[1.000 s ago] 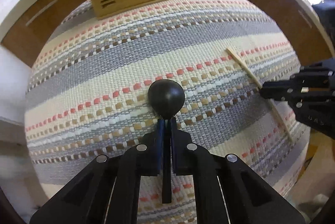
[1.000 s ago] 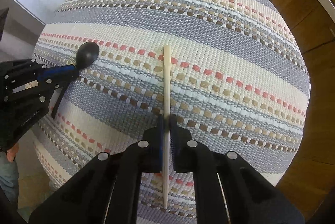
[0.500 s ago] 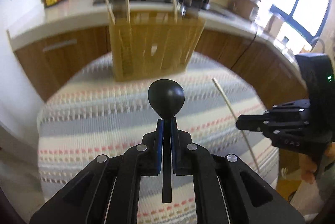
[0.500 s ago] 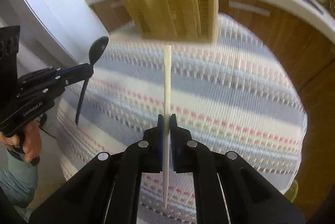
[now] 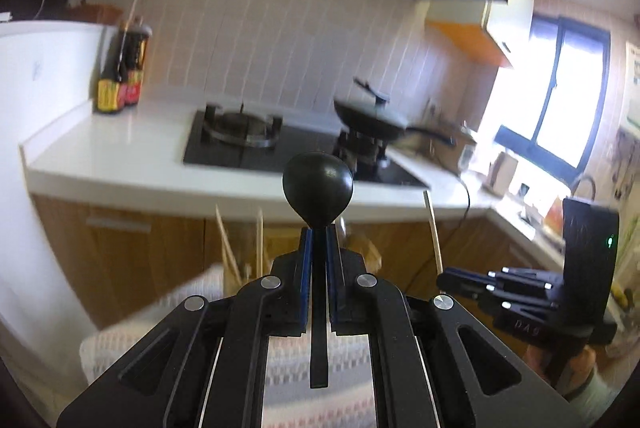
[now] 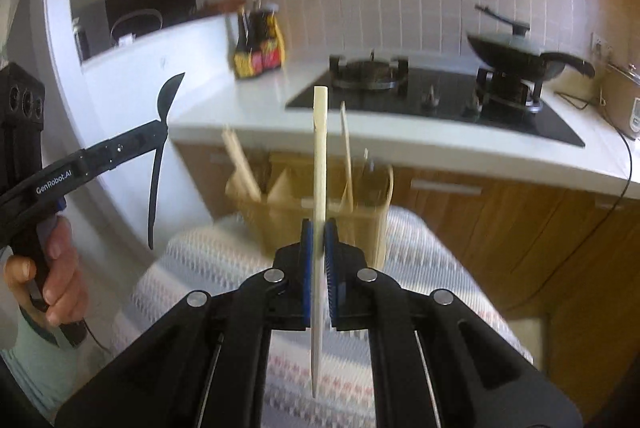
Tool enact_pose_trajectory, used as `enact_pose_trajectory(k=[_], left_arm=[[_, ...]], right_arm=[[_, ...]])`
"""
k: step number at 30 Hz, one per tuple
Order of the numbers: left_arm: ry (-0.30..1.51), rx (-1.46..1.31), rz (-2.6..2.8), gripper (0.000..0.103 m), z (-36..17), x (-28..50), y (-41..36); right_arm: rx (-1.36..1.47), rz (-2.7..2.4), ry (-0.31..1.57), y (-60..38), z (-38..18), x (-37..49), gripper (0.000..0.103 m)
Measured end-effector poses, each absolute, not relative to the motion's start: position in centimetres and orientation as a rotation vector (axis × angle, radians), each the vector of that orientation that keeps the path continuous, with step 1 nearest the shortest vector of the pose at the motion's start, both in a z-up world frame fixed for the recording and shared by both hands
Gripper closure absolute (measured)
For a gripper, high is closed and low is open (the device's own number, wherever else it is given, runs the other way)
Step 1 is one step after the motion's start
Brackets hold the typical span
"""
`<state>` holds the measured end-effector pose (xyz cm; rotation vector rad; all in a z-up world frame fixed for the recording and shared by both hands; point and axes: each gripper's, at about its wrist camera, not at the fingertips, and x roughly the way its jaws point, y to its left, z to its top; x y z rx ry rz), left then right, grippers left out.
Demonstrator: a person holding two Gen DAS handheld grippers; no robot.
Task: Organize utensils
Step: 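Lower the black spoon into the holder with the left tool while the right tool lowers the chopstick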
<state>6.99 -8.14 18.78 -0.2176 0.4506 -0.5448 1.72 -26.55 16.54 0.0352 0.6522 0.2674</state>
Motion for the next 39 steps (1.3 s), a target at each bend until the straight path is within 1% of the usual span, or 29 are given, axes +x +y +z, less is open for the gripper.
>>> enact_pose_trajectory(k=[4,12,20,30,39], left_arm=[[0.378,-0.226,-0.494,0.098,19.6,8.4,-8.5],[0.314,-0.361,-0.448,0.098,18.4,13.1,-6.4],[0.288,-0.456,-0.473,0.098,14.7,15.9,-5.9],[0.24,-0.439,-0.439,0.098,12.1,16.2,-6.7],[0.228,-0.43,-0.416,0.098,10.1,16.0,-6.8]], right_arm=[[0.104,0.255,0.576,-27.1,17.5,4.1,0.098],[0.201,0.262,0.408,-28.4,18.1,8.9,0.098],[0.07,0.101,0.281,-25.9,16.4,11.5,0.098],[0.036,0.071,0.27,-25.2,13.1,12.8,0.098],[0.046,0.064,0.261,-25.8,11.5,12.2,0.098]])
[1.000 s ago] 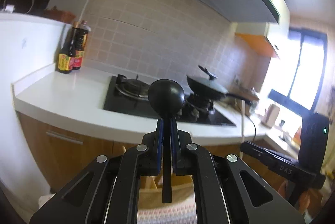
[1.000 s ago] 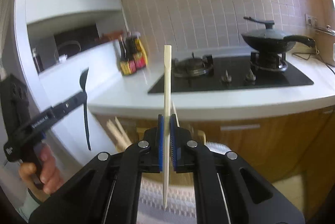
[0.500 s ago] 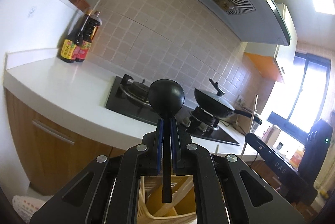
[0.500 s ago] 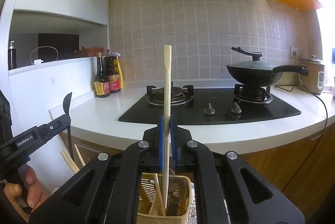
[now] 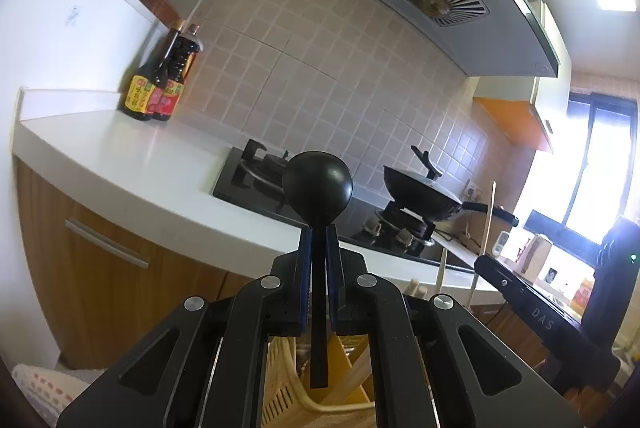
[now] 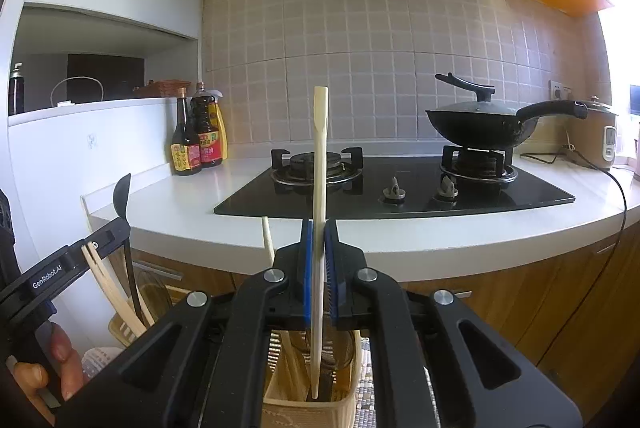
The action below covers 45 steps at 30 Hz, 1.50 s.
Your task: Organize utensils
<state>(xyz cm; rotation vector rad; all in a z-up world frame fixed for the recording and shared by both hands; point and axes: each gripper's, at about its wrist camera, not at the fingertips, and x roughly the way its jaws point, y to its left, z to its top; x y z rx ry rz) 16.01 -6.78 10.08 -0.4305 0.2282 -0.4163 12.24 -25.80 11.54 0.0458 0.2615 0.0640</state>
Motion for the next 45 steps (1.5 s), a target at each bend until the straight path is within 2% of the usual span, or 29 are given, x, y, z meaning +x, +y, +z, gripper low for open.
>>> enact_pose_trajectory(k=[4,6,7,8,12,13,14,15,16,20,22,25,28,31,38,45], left_arm=[[0.201,-0.425,-0.416,0.096,9.8,14.9,-6.5],[0.206,-0.402,-0.422,0.082,9.8,14.2,-6.5],[0.211,-0.396,-0.422,0.07,9.9,13.9,-6.5],[0.214,-0.395,-0.425,0.064,10.0,13.6,-6.3],[0.239,-0.399,-0.452,0.062,10.4,12.2,-5.6],[0.241,-0.407,-0.456,0.055,10.6,11.5,-5.2],[0.241,-0.41,-0.455,0.047,10.7,10.9,-4.8],[0.241,-0.41,-0.453,0.044,10.8,10.4,-4.7],[0.245,-0.404,-0.457,0.04,10.9,9.5,-4.4],[0.276,-0.363,-0.463,0.04,10.8,7.0,-4.6],[0.288,-0.345,-0.464,0.036,10.5,5.8,-4.8],[0.301,-0.305,-0.451,0.034,9.9,3.8,-5.4],[0.325,-0.285,-0.44,0.029,9.1,2.3,-5.8],[0.336,-0.26,-0.41,0.028,8.4,0.9,-6.1],[0.318,-0.229,-0.326,0.02,7.9,-1.3,-6.4],[0.271,-0.133,-0.152,0.016,6.4,-2.5,-7.1]], right_arm=[[0.07,0.069,0.256,-26.2,11.2,11.5,0.098],[0.075,0.085,0.277,-26.3,11.1,11.0,0.097],[0.078,0.093,0.285,-26.4,11.1,10.8,0.096],[0.08,0.105,0.298,-26.5,11.1,10.4,0.092],[0.07,0.13,0.325,-26.6,11.0,8.1,0.069],[0.068,0.131,0.325,-26.7,11.1,7.6,0.065],[0.068,0.131,0.321,-26.9,11.1,6.4,0.052],[0.07,0.129,0.317,-27.0,11.1,5.6,0.041],[0.069,0.126,0.315,-27.1,11.1,4.6,0.04],[0.052,0.128,0.342,-26.8,10.6,1.8,0.04],[0.039,0.123,0.353,-26.5,10.2,0.3,0.04],[0.027,0.118,0.362,-25.9,9.4,-1.4,0.032],[0.022,0.119,0.394,-25.3,8.4,-2.7,0.031],[0.019,0.117,0.408,-24.9,7.6,-3.8,0.031],[0.04,0.086,0.41,-24.6,7.0,-5.3,0.02],[0.08,0.002,0.355,-24.3,6.4,-5.6,0.016]])
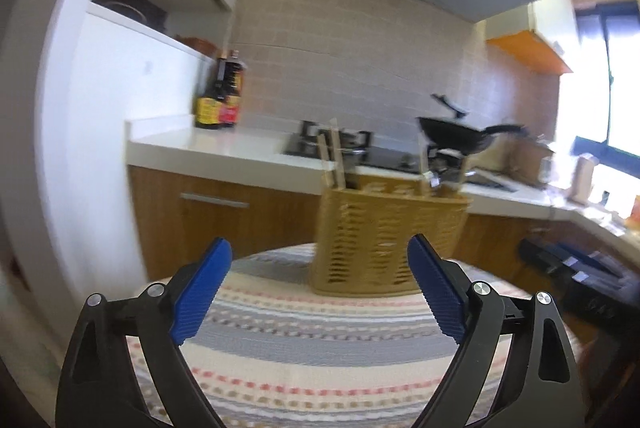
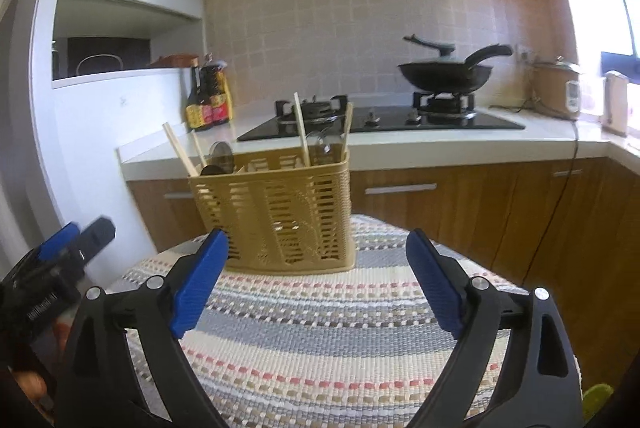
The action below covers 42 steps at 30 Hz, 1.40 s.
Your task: Organize utensils
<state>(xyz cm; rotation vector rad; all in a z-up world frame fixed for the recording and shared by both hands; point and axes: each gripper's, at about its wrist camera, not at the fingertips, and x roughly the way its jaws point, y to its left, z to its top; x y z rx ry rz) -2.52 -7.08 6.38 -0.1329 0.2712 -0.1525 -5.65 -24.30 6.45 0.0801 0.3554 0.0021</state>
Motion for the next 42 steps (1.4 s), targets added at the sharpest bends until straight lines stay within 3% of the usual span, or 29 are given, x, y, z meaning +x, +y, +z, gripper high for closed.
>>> enact_pose_trajectory(k=[9,19,42], left_arm=[[0.274,-0.057,-0.054,0.015,4.7,-2.6,-7.6],[0.314,-0.005,-0.042,0.009,3.6,-2.3,-8.2],[0.32,-0.035,-0.012,0.008,3.5,-2.1,-7.9]], right_arm=[[0.076,-0.028,0.321,-24.5,5.3,-5.8,0.008],[0.05,-0.06,0.349,-25.3,4.2,-5.3,0.008],[-0.039,-0.117,0.314,-23.8,4.3,-6.4,0.008]])
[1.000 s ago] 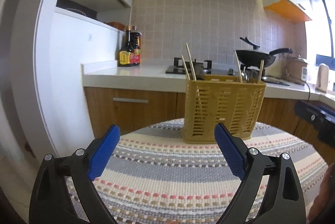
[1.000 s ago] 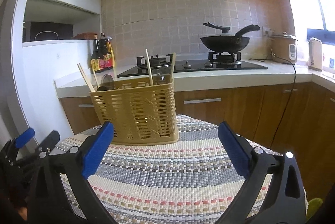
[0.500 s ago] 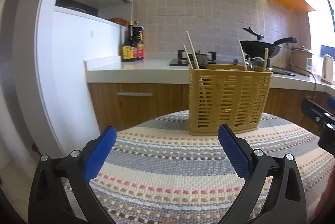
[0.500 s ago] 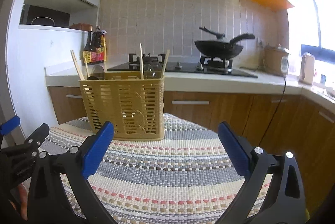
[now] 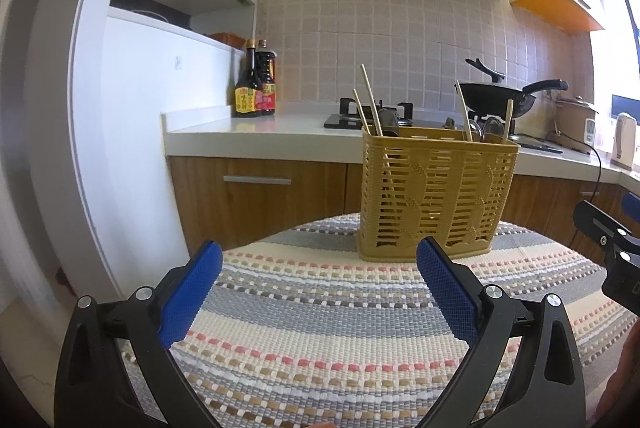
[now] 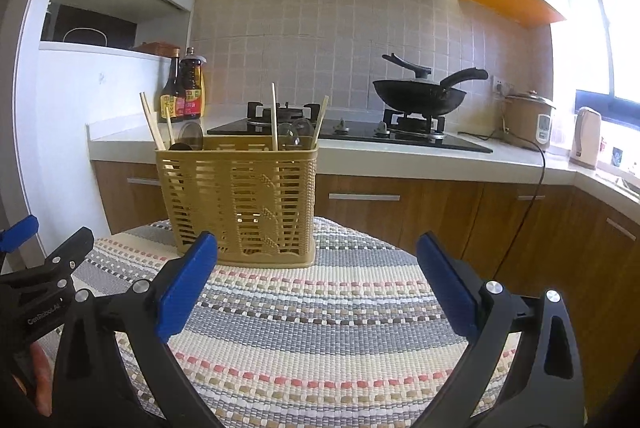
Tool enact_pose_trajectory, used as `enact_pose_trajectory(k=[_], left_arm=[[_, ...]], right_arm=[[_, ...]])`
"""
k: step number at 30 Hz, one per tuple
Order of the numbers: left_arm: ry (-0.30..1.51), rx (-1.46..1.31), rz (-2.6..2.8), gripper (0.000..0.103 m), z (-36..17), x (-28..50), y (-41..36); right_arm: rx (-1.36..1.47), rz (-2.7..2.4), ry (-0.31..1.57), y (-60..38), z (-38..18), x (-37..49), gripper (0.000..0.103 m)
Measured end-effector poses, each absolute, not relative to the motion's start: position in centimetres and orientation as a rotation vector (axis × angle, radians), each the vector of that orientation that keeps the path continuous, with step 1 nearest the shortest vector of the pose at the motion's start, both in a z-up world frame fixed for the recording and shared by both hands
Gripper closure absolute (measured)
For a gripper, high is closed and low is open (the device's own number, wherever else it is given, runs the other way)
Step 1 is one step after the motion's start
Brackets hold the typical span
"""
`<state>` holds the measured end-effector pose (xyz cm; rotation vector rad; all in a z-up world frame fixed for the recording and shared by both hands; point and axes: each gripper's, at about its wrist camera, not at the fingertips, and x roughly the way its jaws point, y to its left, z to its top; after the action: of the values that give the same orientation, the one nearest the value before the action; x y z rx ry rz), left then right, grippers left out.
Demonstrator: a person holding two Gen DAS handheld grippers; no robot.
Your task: Organize utensils
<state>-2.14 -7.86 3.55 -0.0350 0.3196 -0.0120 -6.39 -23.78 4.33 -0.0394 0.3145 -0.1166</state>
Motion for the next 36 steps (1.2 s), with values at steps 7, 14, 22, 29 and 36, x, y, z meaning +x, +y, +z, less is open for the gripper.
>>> enact_pose_trajectory(k=[7,14,22,29,36], left_arm=[[0.326,-0.029,-0.021,0.008,3.45,-2.09,-8.05],[0.351,-0.032,-0.031,0.008,3.3,-1.85,-8.08],[0.341,-0.031,-0.038,0.008,3.33,-2.01,-8.18],[0.325,-0.022,-0.048,0.008,3.47,-2.35,-8.46],[0.323,-0.021,-0.051,0.008,3.49,-2.38,-8.51]], right_arm=[[-0.044,-0.113,0.311,-23.56,4.29,-6.63,0.008],[-0.048,-0.113,0.314,-23.47,4.26,-6.6,0.008],[-0.055,-0.116,0.307,-23.18,4.22,-6.7,0.008],[-0.055,-0.118,0.308,-23.18,4.23,-6.65,0.008],[-0.056,-0.118,0.303,-23.12,4.32,-6.76,0.008]])
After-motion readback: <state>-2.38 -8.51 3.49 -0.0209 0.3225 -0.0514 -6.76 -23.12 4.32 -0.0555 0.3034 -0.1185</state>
